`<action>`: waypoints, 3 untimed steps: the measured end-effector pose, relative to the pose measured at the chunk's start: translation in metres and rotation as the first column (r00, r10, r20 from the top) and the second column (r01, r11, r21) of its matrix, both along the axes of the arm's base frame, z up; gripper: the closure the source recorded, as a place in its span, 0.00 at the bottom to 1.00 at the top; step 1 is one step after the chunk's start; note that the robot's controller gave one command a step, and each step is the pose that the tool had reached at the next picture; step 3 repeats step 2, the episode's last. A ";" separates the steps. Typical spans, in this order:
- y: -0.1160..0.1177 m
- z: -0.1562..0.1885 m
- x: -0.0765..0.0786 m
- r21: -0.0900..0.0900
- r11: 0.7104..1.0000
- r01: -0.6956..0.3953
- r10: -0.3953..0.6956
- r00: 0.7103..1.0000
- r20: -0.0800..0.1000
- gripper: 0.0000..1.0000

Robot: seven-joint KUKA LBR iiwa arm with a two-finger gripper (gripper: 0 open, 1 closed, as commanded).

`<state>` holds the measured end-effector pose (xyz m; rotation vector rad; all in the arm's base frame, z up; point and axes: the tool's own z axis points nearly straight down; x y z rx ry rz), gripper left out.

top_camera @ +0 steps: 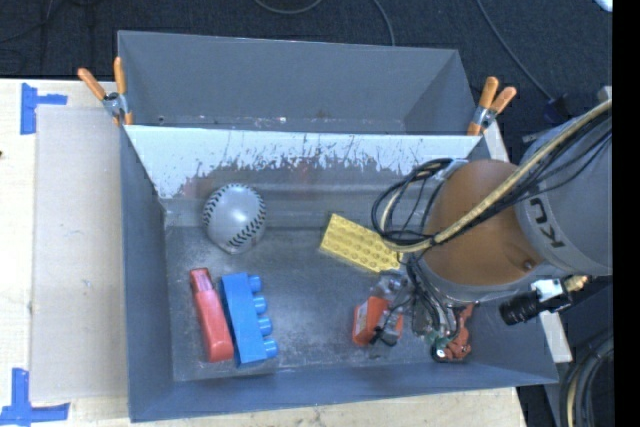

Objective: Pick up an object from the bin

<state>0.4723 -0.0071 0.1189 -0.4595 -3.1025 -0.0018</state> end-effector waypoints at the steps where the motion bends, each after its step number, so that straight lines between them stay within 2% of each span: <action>1: 0.000 0.012 0.000 0.000 1.000 0.000 0.000 1.000 0.001 1.00; 3: 0.000 0.022 0.000 0.000 1.000 -0.001 0.001 1.000 0.001 1.00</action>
Offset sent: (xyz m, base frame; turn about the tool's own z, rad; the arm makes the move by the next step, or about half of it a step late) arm 0.0001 0.0001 0.0275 0.0000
